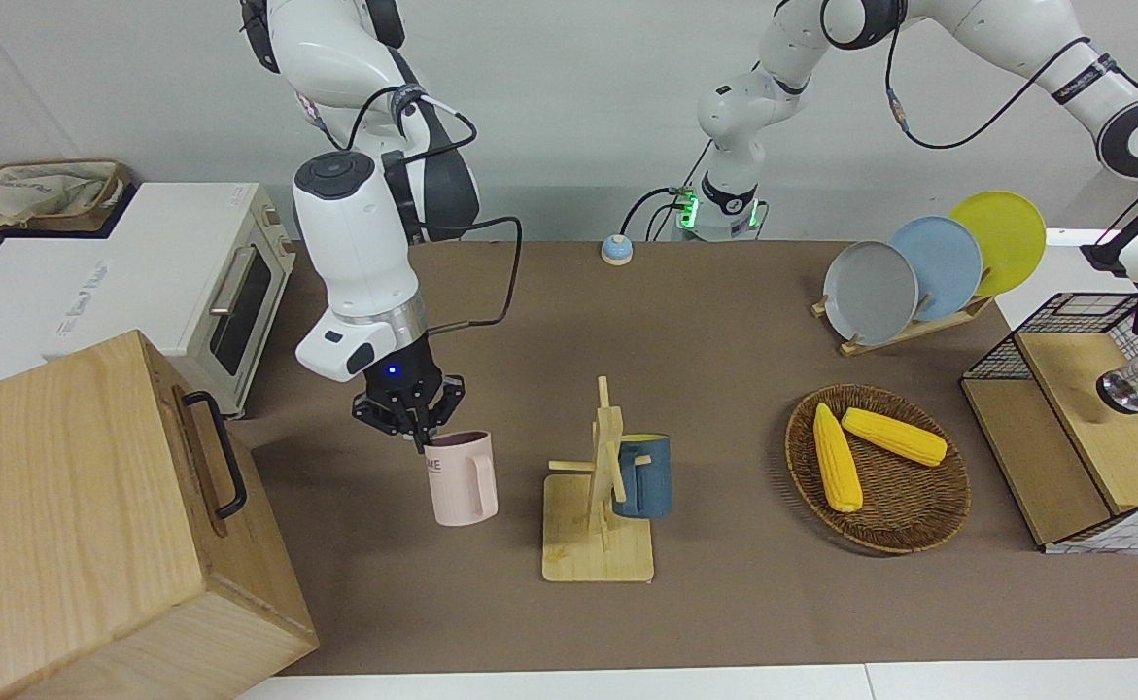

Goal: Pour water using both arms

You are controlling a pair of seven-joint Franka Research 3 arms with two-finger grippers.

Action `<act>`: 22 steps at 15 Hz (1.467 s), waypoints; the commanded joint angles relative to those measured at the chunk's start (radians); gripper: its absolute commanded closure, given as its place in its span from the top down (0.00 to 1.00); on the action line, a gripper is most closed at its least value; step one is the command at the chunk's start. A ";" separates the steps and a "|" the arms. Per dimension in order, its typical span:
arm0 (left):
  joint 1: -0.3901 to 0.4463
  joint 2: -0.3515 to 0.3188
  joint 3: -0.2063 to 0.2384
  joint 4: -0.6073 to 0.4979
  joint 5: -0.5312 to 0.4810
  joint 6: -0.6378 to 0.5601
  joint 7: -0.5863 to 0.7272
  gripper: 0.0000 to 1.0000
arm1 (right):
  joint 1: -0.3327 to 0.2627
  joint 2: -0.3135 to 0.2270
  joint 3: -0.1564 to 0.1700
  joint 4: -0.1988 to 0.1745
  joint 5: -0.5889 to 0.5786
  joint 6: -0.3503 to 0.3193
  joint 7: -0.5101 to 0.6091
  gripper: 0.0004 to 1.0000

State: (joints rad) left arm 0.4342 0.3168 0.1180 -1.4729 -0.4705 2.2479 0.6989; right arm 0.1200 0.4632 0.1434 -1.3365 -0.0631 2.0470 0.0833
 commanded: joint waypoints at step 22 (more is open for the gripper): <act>-0.261 -0.593 -0.119 -0.608 0.435 0.007 -0.685 0.00 | 0.345 0.152 0.035 0.059 0.370 -0.191 0.728 0.00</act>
State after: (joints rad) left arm 0.1847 -0.1455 0.0081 -1.9244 -0.0678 2.1884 0.0590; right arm 0.4186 0.5489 0.1791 -1.3432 0.2378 1.7693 0.6888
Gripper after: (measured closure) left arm 0.370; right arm 0.960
